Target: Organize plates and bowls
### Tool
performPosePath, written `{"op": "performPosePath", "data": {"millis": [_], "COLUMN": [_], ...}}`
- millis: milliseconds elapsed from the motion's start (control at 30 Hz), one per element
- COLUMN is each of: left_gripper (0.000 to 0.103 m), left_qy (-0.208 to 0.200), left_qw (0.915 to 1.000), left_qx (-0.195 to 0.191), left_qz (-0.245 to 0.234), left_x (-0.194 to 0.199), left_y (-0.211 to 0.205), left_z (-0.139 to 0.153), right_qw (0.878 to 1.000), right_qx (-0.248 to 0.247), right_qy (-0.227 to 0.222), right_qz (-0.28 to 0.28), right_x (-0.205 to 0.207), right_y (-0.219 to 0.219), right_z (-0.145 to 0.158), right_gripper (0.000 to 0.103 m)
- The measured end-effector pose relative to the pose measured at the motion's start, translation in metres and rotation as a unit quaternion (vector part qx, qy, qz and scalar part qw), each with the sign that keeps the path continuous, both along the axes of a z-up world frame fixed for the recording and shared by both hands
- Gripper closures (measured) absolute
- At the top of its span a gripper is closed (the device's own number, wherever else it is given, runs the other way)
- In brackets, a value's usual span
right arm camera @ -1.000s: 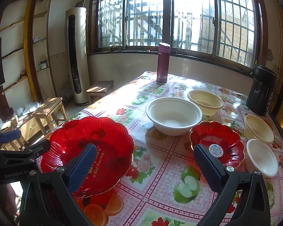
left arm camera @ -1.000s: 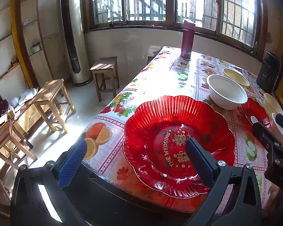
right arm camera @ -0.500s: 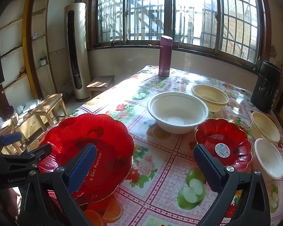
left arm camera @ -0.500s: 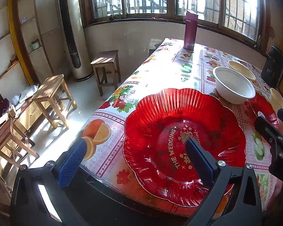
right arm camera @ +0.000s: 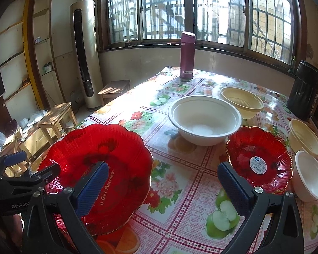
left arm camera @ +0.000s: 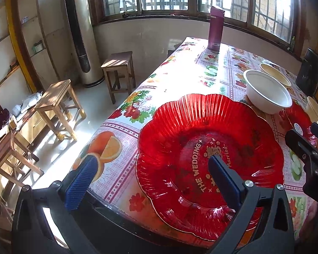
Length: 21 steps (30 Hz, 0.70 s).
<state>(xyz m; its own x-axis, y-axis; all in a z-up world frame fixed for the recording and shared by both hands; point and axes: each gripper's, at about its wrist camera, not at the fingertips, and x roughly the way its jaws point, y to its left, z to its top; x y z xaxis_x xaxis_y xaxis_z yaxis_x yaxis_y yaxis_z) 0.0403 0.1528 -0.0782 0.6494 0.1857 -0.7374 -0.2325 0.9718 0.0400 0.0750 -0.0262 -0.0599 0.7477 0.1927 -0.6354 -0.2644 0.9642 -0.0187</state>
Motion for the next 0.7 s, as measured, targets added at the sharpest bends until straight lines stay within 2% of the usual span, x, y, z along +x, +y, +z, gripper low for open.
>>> {"op": "performPosePath", "data": {"millis": [500, 600, 667, 700], "left_gripper": [0.0, 0.0, 0.004, 0.005], "left_qy": [0.05, 0.056, 0.055, 0.056], "left_qw": [0.9986, 0.9982, 0.9983, 0.9982], "left_qx": [-0.018, -0.015, -0.015, -0.015], "left_qz": [-0.007, -0.01, -0.016, -0.018], "left_x": [0.01, 0.013, 0.013, 0.014], "left_y": [0.006, 0.005, 0.004, 0.004], "left_z": [-0.023, -0.027, -0.027, -0.027], "right_qw": [0.999, 0.998, 0.997, 0.996], "right_qx": [0.001, 0.002, 0.007, 0.011], "right_qy": [0.051, 0.068, 0.082, 0.092], "right_qz": [0.006, 0.01, 0.013, 0.015], "right_x": [0.017, 0.021, 0.024, 0.026], "right_y": [0.009, 0.012, 0.012, 0.013], "right_z": [-0.024, -0.031, -0.037, -0.04], "right_gripper": [0.003, 0.012, 0.032, 0.038]}}
